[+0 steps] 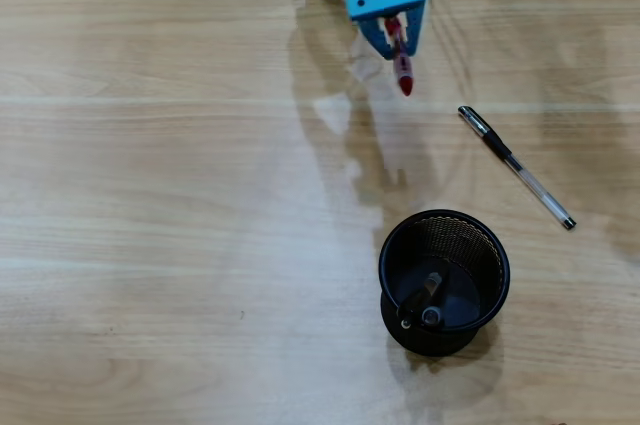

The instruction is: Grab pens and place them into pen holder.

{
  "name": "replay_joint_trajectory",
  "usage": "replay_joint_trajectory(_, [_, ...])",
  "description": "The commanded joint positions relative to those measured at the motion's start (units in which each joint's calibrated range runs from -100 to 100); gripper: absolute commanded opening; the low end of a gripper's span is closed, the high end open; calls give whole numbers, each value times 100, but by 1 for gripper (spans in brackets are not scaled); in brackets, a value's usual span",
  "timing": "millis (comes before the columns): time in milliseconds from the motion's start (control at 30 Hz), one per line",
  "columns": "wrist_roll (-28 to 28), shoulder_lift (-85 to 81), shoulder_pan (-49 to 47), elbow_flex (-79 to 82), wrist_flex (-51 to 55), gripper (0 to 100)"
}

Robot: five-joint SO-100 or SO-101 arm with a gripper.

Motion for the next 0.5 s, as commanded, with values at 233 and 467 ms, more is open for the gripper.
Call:
replay_joint_trajectory(233, [55, 1221, -359, -323, -4123, 2])
replay_joint_trajectory(467, [55, 2220, -277, -369, -5923, 2])
